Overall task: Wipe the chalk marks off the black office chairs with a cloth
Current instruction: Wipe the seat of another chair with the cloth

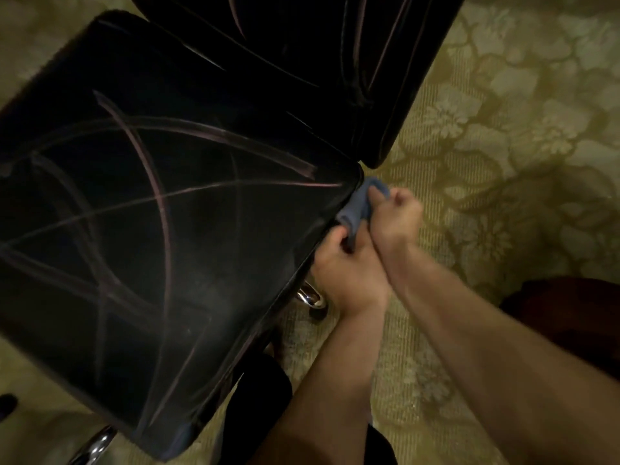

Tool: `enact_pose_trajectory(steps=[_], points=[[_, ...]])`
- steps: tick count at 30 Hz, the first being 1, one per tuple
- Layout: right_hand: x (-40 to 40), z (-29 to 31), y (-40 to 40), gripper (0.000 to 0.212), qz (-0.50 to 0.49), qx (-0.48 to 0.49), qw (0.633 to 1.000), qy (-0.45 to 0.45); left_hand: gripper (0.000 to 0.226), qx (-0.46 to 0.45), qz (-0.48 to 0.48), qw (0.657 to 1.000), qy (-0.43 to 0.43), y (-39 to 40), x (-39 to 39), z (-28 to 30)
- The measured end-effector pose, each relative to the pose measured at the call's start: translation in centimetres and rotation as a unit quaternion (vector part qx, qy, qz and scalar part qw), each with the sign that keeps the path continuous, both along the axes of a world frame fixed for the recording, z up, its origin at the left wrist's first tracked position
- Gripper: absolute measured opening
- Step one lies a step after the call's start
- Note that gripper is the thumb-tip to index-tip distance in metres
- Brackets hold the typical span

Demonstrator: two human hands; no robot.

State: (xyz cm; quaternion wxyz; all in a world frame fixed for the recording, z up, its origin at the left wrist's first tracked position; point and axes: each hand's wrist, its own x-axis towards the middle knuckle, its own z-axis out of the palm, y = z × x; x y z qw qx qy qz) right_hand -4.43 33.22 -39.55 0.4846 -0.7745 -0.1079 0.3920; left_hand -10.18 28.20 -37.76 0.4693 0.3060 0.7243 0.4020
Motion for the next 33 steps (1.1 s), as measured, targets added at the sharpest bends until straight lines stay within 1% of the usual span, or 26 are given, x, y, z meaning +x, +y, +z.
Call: enact_pose_trajectory(steps=[2,5,7,9,11,13,14,16,18,20,22,24,26,28,30,33], points=[[1.9,0.2,1.8,0.031,0.003,0.008,0.999,0.037,0.019,0.006,-0.010,1.000,0.009,1.7,2.0,-0.4],[2.4,0.3,2.8,0.030,-0.007,0.026,0.992,0.120,0.013,-0.020,-0.016,1.000,0.001,2.8,3.3,-1.1],[1.9,0.2,2.5,0.030,-0.010,0.040,0.990,0.136,0.014,-0.035,-0.008,0.999,0.000,2.3,3.0,-1.7],[1.1,0.0,1.4,0.028,-0.013,0.054,0.991,0.125,0.019,-0.021,-0.001,1.000,0.010,1.2,1.9,-2.0],[0.1,-0.4,-0.1,0.026,-0.005,0.055,0.995,0.078,0.022,0.001,0.008,0.999,0.032,-0.2,0.4,-1.7],[-1.2,-0.5,-1.9,0.025,0.017,0.044,0.999,0.023,0.021,0.015,0.014,0.999,0.044,-1.9,-1.3,-0.6],[-2.0,-0.4,-2.7,0.024,0.026,0.043,0.999,0.010,0.020,0.016,0.013,0.999,0.042,-2.7,-2.1,0.0],[-3.9,0.0,-4.3,0.020,0.040,0.058,0.997,0.022,0.019,0.012,0.014,0.999,0.043,-4.1,-3.8,1.2],[-5.7,0.3,-5.7,0.017,0.046,0.081,0.995,0.038,0.016,0.008,0.038,0.999,0.035,-5.1,-5.4,1.5],[-7.2,0.0,-6.9,0.015,0.050,0.098,0.994,0.025,0.013,0.024,0.056,0.998,0.019,-6.4,-6.7,1.4],[-8.1,-0.4,-7.7,0.017,0.026,0.115,0.993,0.007,0.014,0.060,0.042,0.997,-0.015,-8.1,-7.5,1.4],[-8.6,-1.3,-7.8,0.020,-0.020,0.139,0.990,0.015,0.018,0.103,0.016,0.993,-0.049,-8.7,-7.9,-0.1],[-9.0,-2.4,-7.8,0.021,-0.005,0.150,0.988,0.030,0.026,0.138,0.020,0.990,-0.037,-9.4,-8.3,-2.3],[-8.4,-2.9,-7.7,0.019,-0.001,0.179,0.983,0.051,0.030,0.150,0.003,0.987,-0.049,-9.3,-8.3,-3.5],[-7.7,-3.5,-6.6,0.024,-0.005,0.195,0.981,0.022,0.026,0.159,-0.007,0.984,-0.076,-8.6,-7.8,-5.0],[-6.0,-4.0,-4.5,0.033,-0.027,0.186,0.982,-0.034,0.022,0.119,0.005,0.987,-0.112,-6.2,-5.5,-6.8]])
